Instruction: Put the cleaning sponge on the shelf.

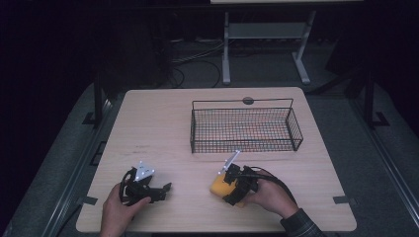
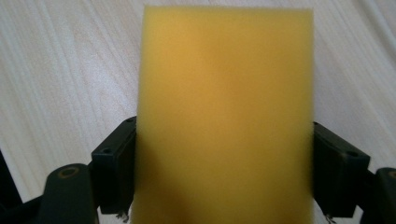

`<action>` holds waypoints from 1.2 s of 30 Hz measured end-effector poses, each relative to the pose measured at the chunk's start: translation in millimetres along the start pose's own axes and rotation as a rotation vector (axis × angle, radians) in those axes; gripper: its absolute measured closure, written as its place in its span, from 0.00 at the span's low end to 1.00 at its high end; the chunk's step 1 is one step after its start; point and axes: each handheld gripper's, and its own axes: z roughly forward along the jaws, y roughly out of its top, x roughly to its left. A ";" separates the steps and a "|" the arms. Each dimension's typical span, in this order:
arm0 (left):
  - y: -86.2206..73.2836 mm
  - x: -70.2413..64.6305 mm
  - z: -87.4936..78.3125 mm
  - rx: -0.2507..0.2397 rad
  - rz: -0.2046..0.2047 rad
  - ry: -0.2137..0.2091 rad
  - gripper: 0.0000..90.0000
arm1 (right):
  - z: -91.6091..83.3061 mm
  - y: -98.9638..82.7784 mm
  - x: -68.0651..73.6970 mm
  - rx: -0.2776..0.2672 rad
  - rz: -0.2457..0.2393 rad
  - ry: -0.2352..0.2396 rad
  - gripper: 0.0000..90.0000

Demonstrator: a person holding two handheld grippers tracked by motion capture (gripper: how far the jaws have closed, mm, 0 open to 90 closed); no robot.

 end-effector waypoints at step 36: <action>0.0 0.0 0.0 0.000 0.000 -0.001 0.14 | -45.2 -10.4 -20.4 -0.032 0.068 -0.030 0.25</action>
